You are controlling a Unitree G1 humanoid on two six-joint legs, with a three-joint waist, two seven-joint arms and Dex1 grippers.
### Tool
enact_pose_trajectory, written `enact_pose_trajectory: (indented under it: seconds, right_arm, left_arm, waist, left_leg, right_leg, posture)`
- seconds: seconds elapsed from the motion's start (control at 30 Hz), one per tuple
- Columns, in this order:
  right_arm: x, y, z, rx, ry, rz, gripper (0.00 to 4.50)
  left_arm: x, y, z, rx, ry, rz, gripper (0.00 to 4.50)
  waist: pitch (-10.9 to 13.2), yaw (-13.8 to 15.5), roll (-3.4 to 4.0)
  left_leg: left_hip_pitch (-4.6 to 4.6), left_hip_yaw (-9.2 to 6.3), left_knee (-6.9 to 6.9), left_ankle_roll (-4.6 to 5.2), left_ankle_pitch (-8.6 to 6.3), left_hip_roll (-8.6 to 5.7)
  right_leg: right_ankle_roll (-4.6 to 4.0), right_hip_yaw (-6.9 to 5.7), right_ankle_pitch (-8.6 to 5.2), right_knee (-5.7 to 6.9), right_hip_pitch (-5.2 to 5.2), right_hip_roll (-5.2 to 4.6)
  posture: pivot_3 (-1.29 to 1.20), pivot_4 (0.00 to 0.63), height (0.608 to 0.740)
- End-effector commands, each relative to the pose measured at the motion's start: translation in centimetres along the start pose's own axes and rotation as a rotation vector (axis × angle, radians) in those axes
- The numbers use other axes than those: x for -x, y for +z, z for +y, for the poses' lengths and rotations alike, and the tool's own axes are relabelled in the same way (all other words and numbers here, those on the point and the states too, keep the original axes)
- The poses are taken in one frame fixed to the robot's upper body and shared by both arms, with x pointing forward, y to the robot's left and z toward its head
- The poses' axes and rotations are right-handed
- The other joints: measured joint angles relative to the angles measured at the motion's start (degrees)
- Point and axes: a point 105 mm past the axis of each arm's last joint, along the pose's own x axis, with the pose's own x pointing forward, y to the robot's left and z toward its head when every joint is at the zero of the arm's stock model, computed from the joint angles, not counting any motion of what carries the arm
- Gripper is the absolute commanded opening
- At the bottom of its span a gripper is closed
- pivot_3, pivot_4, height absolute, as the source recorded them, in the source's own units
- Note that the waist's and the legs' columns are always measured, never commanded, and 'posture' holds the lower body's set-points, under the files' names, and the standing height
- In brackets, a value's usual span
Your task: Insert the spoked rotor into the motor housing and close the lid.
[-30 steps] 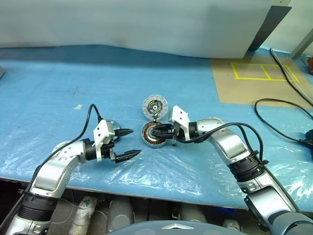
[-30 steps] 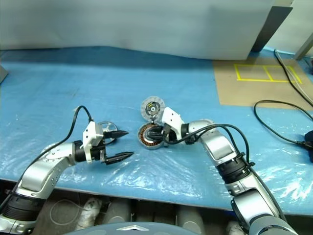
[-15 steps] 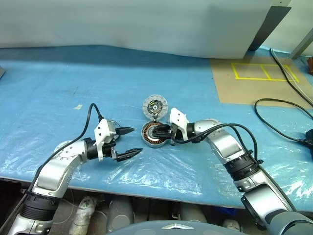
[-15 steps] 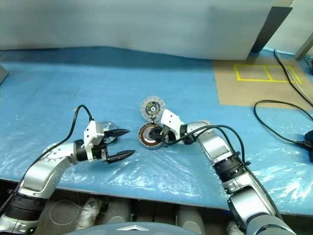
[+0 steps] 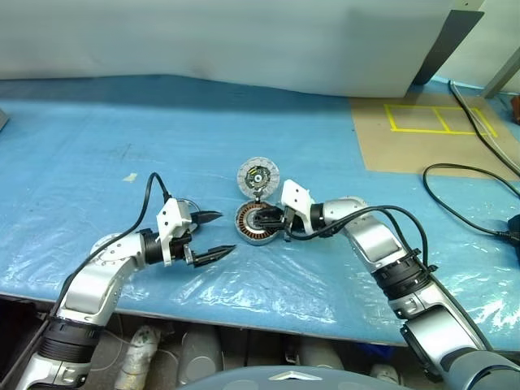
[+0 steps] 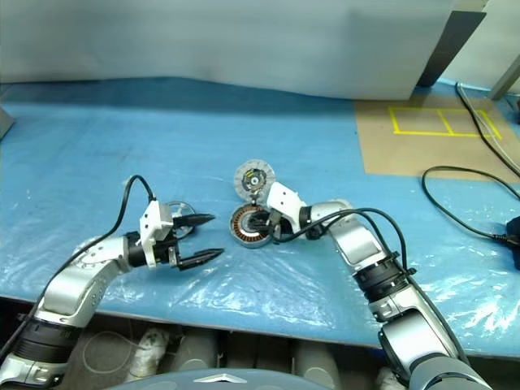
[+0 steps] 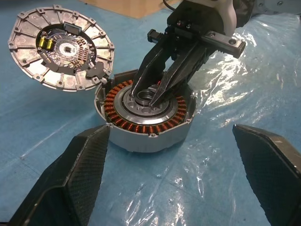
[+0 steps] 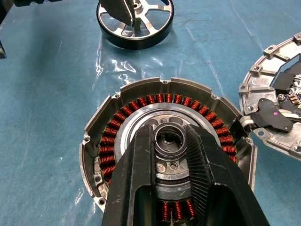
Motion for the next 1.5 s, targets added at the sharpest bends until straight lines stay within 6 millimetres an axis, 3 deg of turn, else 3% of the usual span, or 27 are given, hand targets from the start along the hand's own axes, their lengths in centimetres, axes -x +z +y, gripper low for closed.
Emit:
enact_pose_trajectory:
  seconds: [0.03,0.07,0.13,0.57,0.67,0.8,1.1,1.5]
  right_arm:
    - [0.2,0.6,-0.3,0.022,-0.020,-0.029,0.55]
    - [0.2,0.6,-0.2,0.015,-0.013,-0.027,1.27]
    - [0.4,1.0,0.1,-0.032,0.009,-0.041,1.87]
    - [1.2,4.1,-0.6,-0.080,-0.016,-0.167,1.87]
    - [1.1,4.4,-0.4,-0.091,-0.006,-0.196,1.28]
    - [0.7,3.8,0.5,-0.113,0.037,-0.171,0.03]
    - [0.3,2.3,1.1,-0.120,0.087,-0.094,0.03]
    - [-0.3,0.6,-0.4,-0.099,-0.022,-0.044,0.03]
  left_arm:
    - [0.3,-0.3,-0.1,-0.019,-0.009,-0.012,4.39]
    - [0.3,-0.6,-0.1,-0.017,-0.009,-0.010,4.39]
    - [0.5,-1.1,-0.1,-0.015,-0.008,-0.008,4.39]
    - [1.0,-2.2,0.5,-0.016,-0.012,-0.002,4.39]
    - [0.9,-1.9,0.3,-0.018,-0.016,-0.003,4.39]
    - [0.7,-1.4,0.3,-0.020,-0.019,-0.002,4.39]
    - [0.3,-0.7,0.0,-0.022,-0.020,0.001,4.39]
    - [-0.2,1.0,-0.5,-0.028,-0.019,-0.002,4.39]
  waist:
    - [0.00,0.00,0.00]
    - [0.00,0.00,0.00]
    - [0.00,0.00,0.00]
    - [0.00,0.11,-0.01]
    - [0.00,0.11,0.00]
    - [0.00,0.11,-0.01]
    - [0.00,0.11,-0.01]
    - [0.00,0.04,-0.01]
  left_leg:
    - [0.00,0.00,0.00,0.00,0.00,0.00]
    - [0.00,0.00,0.00,0.00,0.00,0.00]
    - [0.00,0.00,0.00,0.00,0.00,0.00]
    - [0.00,0.00,0.00,0.00,0.00,0.02]
    - [0.00,0.00,-0.01,0.00,0.00,0.02]
    - [0.00,0.00,-0.02,0.00,0.00,0.01]
    - [0.00,0.00,-0.02,0.00,0.00,0.01]
    - [0.00,0.00,-0.01,-0.01,0.00,0.01]
  right_leg:
    - [0.00,0.00,0.00,0.00,0.00,0.00]
    - [0.00,0.00,0.00,0.00,0.00,0.00]
    - [0.00,0.00,0.00,0.00,0.00,0.00]
    - [0.00,0.00,0.00,0.00,0.00,0.00]
    - [0.00,0.00,0.00,0.00,0.00,0.00]
    - [0.00,0.00,0.00,-0.01,0.00,0.00]
    - [0.00,0.00,0.00,-0.01,0.00,0.00]
    - [0.00,0.00,0.00,-0.01,0.00,0.00]
  posture:
    - [0.00,0.150,0.740]
    - [0.00,0.150,0.740]
    - [0.00,0.150,0.740]
    - [0.00,0.150,0.740]
    - [0.00,0.150,0.740]
    - [0.00,0.150,0.740]
    - [0.00,0.150,0.740]
    - [0.00,0.150,0.740]
